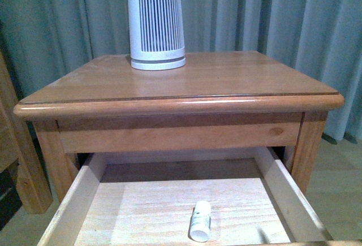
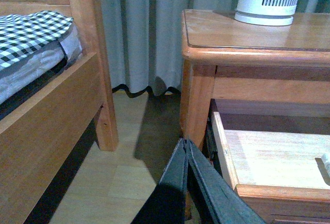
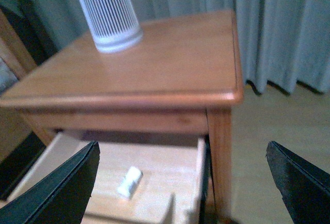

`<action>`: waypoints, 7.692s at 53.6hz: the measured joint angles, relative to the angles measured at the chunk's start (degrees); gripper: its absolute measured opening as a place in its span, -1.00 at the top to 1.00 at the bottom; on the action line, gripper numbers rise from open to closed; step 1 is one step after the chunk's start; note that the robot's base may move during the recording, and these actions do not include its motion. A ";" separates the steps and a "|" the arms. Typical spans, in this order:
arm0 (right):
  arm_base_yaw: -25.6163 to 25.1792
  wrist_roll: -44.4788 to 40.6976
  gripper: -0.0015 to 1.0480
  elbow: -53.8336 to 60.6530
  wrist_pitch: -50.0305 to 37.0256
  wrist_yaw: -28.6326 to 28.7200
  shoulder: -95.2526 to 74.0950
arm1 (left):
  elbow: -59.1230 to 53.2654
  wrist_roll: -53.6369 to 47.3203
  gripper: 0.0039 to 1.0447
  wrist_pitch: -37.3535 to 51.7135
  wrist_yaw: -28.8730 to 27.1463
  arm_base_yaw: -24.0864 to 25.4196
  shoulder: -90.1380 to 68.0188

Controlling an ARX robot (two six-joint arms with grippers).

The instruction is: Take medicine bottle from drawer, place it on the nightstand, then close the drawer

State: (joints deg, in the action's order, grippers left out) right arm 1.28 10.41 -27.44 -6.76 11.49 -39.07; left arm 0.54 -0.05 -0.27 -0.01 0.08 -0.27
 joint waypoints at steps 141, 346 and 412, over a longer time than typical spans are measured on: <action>29.05 15.76 0.46 -35.74 -3.26 -21.31 -81.48 | 0.00 -0.04 -0.88 0.00 0.00 0.00 0.00; 13.33 -16.17 0.94 -22.23 -33.35 -12.46 -79.60 | 0.00 -0.04 -0.88 0.00 0.00 0.00 0.00; -1.88 3.26 0.02 -4.35 -1.55 2.51 -0.57 | 0.00 -0.04 -0.88 0.00 0.00 0.00 0.00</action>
State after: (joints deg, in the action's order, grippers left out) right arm -0.60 13.67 -31.79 -8.32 14.00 -39.64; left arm 0.54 -0.10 -0.27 -0.01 0.08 -0.27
